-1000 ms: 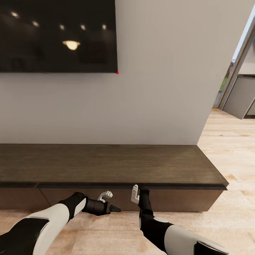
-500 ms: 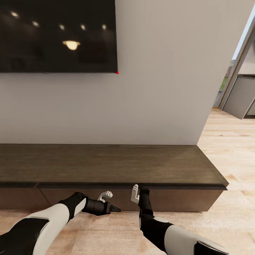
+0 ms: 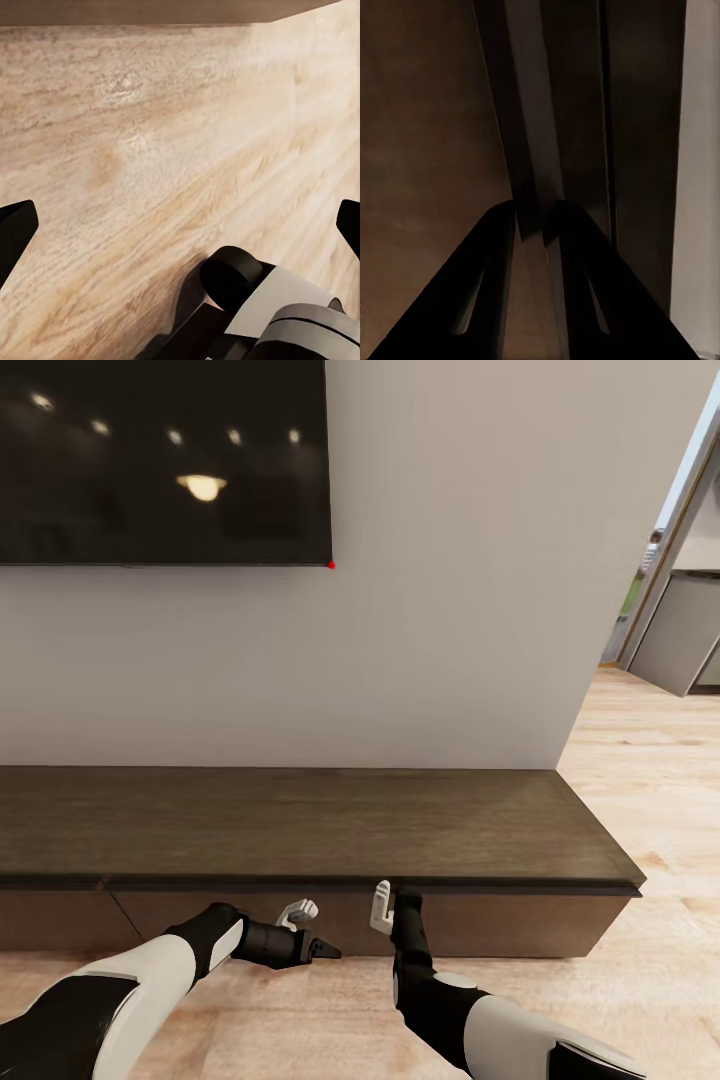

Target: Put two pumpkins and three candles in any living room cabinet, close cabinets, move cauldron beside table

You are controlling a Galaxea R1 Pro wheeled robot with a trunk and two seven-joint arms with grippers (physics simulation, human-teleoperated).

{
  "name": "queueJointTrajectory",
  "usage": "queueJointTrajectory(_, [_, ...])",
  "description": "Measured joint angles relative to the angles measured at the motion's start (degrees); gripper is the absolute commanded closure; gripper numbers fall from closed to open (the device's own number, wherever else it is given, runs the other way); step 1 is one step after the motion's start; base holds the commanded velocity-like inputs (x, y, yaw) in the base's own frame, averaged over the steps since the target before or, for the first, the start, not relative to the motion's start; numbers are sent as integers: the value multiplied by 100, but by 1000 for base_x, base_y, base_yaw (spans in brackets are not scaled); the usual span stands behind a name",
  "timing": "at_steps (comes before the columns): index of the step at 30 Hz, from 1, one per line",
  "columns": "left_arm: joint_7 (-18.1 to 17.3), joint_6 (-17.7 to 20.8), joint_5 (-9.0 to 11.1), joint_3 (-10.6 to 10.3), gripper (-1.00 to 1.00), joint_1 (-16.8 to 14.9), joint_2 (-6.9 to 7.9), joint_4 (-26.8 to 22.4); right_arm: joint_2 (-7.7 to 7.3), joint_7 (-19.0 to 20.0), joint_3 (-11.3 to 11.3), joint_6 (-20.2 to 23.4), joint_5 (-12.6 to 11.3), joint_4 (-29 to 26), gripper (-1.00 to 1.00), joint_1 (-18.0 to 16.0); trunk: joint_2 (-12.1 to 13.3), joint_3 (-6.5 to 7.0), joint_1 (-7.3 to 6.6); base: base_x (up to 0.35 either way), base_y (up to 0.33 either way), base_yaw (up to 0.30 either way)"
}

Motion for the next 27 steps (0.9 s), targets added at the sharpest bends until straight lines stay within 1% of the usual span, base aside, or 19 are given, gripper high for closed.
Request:
queueJointTrajectory(9, [7, 0, 0, 1, -100, 0, 0, 2, 0, -5, 6, -18, 2, 11, 100, -1, 0, 0, 0, -5, 0, 0])
queueJointTrajectory(12, [12, 0, 0, 0, -100, 0, 0, 1, 0, -51, 35, -180, 7, 98, 100, -5, 1, 1, 1, -68, 0, 0])
queueJointTrajectory(15, [10, 4, 0, 0, -100, 0, 3, 0, 0, -49, 49, -339, 7, 184, 100, -28, 1, 1, 2, -152, 0, 0])
queueJointTrajectory(20, [16, 15, 0, 6, -100, 0, 8, 2, 0, 133, 54, -385, 11, 222, 100, -112, 1, 1, 3, -211, 0, 0])
queueJointTrajectory(27, [24, 18, 0, 1, -100, 0, 9, 2, 0, 36, 63, -397, -5, 215, 100, -74, 1, 1, 2, -183, 0, 0])
